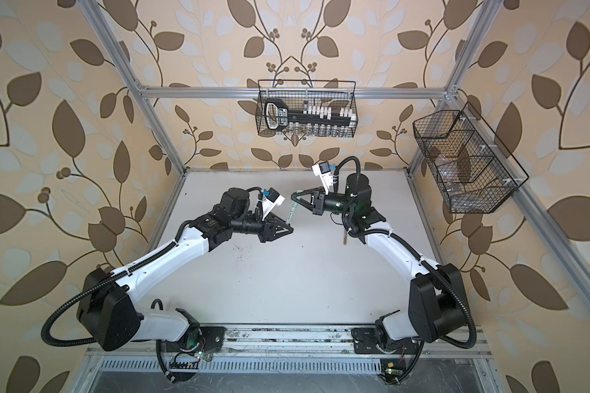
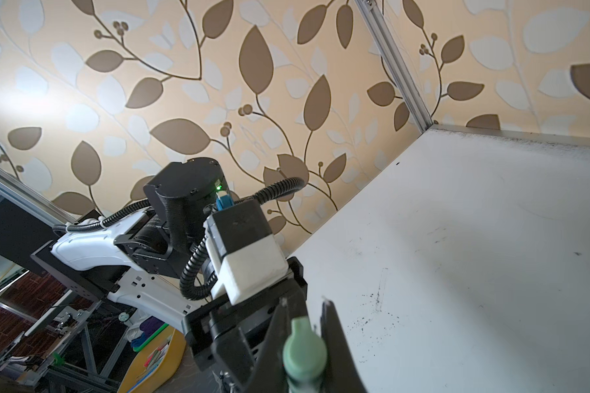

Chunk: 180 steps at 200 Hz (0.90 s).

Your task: Insert the pens into the pen caps

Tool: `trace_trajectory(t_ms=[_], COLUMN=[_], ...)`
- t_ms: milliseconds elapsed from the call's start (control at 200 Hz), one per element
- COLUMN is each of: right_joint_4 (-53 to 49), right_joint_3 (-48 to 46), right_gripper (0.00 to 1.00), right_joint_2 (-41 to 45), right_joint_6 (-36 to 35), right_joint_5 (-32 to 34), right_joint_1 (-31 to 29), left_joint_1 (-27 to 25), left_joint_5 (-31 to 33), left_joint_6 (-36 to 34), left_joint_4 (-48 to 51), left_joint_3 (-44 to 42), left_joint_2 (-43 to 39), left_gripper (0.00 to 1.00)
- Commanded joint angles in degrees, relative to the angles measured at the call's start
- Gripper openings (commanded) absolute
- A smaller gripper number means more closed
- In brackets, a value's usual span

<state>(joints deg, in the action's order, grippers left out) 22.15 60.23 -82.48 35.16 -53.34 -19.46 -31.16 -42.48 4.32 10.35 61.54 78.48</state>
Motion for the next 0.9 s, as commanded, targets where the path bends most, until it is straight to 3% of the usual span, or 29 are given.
trace_trajectory(t_ms=[0,120,305,485,625,755,895], right_joint_4=[-2.5,-2.7,0.3,2.7,3.3,2.6,-1.6], right_joint_3=[1.9,1.2,-0.2,-1.4,-2.0,-2.4,-2.7], right_gripper=[0.0,0.0,0.0,0.0,0.0,0.0,0.0], right_joint_2=[1.3,1.6,1.7,1.7,1.7,2.0,2.7], right_joint_6=[-2.9,-2.8,-0.7,0.7,1.0,0.6,-2.4], right_joint_5=[0.5,0.6,0.5,0.9,1.2,1.2,1.9], right_joint_1=[0.5,1.0,0.6,-0.7,-1.2,-1.3,-2.0], left_joint_1=[-0.3,-0.3,-0.3,-0.2,-0.2,-0.1,0.2], left_joint_5=[-1.2,-1.3,-2.1,-2.2,-1.1,1.5,4.1], left_joint_6=[-0.4,-0.2,0.2,0.5,0.5,0.6,0.7], left_joint_4=[0.0,-0.2,-0.9,-1.6,-1.5,-1.6,-2.7], left_joint_3=[1.4,0.9,1.1,1.3,1.4,1.1,1.2], left_joint_2=[-1.0,-1.9,-2.2,-1.7,-1.7,-2.4,-2.7], left_gripper=[0.44,0.46,0.38,0.37,0.13,0.0,0.0])
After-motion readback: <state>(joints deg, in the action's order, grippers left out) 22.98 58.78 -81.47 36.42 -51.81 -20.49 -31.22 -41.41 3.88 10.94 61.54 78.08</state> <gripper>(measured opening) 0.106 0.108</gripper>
